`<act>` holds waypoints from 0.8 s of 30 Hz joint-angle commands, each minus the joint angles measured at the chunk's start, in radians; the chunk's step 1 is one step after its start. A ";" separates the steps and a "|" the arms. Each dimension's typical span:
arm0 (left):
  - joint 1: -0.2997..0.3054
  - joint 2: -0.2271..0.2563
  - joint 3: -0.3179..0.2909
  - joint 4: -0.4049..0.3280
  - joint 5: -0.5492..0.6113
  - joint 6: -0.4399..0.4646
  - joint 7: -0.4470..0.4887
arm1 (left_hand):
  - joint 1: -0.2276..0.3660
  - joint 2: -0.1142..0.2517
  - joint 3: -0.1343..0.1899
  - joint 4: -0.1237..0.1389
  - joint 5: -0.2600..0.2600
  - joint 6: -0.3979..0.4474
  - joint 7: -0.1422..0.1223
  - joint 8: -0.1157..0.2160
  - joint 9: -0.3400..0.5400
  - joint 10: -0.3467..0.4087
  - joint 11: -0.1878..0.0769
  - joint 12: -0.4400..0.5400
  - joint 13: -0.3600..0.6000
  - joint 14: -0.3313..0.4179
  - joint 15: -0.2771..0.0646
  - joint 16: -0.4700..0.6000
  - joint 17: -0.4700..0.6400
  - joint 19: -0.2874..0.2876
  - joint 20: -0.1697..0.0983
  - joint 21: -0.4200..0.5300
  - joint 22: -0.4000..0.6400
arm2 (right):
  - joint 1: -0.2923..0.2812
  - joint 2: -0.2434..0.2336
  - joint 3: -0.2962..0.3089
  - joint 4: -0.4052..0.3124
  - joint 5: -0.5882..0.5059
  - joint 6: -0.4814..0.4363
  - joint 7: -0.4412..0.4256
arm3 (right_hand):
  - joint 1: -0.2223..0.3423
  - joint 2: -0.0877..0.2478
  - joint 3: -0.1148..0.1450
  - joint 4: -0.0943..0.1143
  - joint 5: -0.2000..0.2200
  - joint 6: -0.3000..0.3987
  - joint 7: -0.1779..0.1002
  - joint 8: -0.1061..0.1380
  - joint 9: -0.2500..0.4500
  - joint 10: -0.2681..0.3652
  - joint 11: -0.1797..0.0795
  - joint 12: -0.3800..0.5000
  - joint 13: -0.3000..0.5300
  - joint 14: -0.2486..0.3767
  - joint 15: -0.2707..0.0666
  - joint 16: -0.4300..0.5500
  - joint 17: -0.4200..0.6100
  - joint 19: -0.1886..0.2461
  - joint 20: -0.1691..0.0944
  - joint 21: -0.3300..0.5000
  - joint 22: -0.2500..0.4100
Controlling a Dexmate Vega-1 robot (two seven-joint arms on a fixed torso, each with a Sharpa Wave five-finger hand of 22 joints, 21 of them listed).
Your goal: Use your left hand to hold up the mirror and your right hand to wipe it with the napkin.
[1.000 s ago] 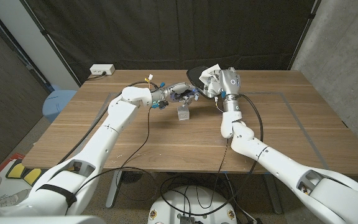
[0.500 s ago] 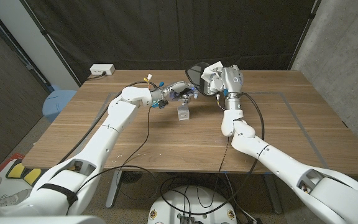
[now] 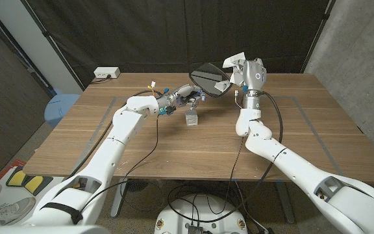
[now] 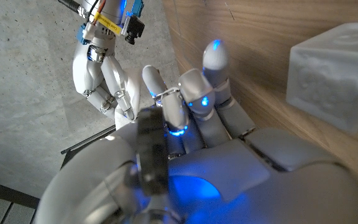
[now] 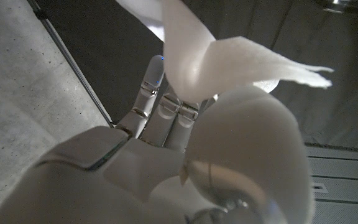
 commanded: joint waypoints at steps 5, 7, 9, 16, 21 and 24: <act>0.112 -0.035 -0.064 -0.156 -0.116 0.232 0.057 | 0.004 0.009 0.202 -0.122 0.189 0.018 0.027 0.013 0.003 -0.003 -0.010 0.006 0.003 0.003 -0.007 -0.005 0.002 0.002 -0.050 0.005 0.000 | -0.016 -0.004 0.018 -0.008 -0.042 -0.199 0.086 | 0.004 -0.004 -0.003 0.001 0.011 0.009 0.003 -0.005 0.003 0.011 0.001 -0.007 0.006 -0.003 -0.014 -0.003 0.004 -0.005 -0.153 0.002 -0.004; 0.143 -0.043 -0.078 -0.198 -0.120 0.257 0.094 | 0.004 0.009 0.202 -0.122 0.189 0.021 0.025 0.011 -0.004 -0.003 -0.010 0.006 0.003 0.002 -0.006 -0.008 -0.002 0.003 -0.049 0.006 -0.001 | -0.016 -0.004 0.018 -0.001 -0.044 -0.217 0.098 | 0.004 -0.003 -0.003 0.002 0.011 0.009 0.002 -0.006 0.003 0.010 -0.002 -0.008 0.007 -0.002 -0.014 -0.003 0.004 -0.005 -0.153 0.002 -0.004; 0.172 -0.053 -0.095 -0.240 -0.126 0.287 0.136 | 0.004 0.009 0.202 -0.122 0.190 0.021 0.024 0.014 -0.003 -0.001 -0.008 0.007 0.003 0.000 -0.008 -0.009 -0.002 0.004 -0.050 0.007 0.000 | -0.017 0.000 0.021 0.006 -0.042 -0.236 0.110 | 0.004 -0.004 -0.004 0.001 0.011 0.009 0.002 -0.007 0.003 0.010 -0.003 -0.009 0.007 -0.002 -0.014 -0.004 0.005 -0.005 -0.153 0.001 -0.004; 0.273 -0.085 -0.141 -0.371 -0.130 0.368 0.262 | 0.005 0.010 0.202 -0.122 0.191 0.017 0.026 0.021 0.000 -0.002 -0.011 0.006 0.003 0.004 -0.008 -0.004 0.005 0.003 -0.050 0.006 0.002 | -0.024 0.009 0.030 0.019 -0.032 -0.288 0.156 | 0.003 -0.003 -0.004 0.002 0.011 0.010 0.002 -0.010 0.004 0.011 -0.003 -0.012 0.010 -0.003 -0.014 -0.006 0.005 -0.004 -0.153 0.002 -0.005; 0.325 -0.097 -0.157 -0.428 -0.128 0.397 0.315 | 0.005 0.010 0.201 -0.122 0.193 0.016 0.028 0.022 -0.004 0.000 -0.010 0.007 0.003 0.004 -0.008 -0.001 0.010 0.005 -0.050 0.006 0.000 | -0.034 0.014 0.035 0.018 -0.029 -0.321 0.177 | 0.002 -0.004 -0.004 0.002 0.011 0.010 0.002 -0.013 0.004 0.014 -0.003 -0.014 0.011 -0.002 -0.014 -0.008 0.005 -0.003 -0.153 0.002 -0.006; 0.349 -0.104 -0.163 -0.455 -0.131 0.432 0.338 | 0.005 0.010 0.200 -0.121 0.193 0.013 0.026 0.024 -0.003 -0.003 -0.010 0.006 0.003 -0.001 -0.007 -0.009 0.002 0.002 -0.050 0.004 -0.002 | -0.034 0.017 0.036 0.022 -0.033 -0.353 0.199 | 0.003 -0.004 -0.004 0.001 0.012 0.010 0.002 -0.014 0.004 0.015 -0.002 -0.014 0.012 -0.001 -0.014 -0.008 0.006 -0.004 -0.153 0.000 -0.007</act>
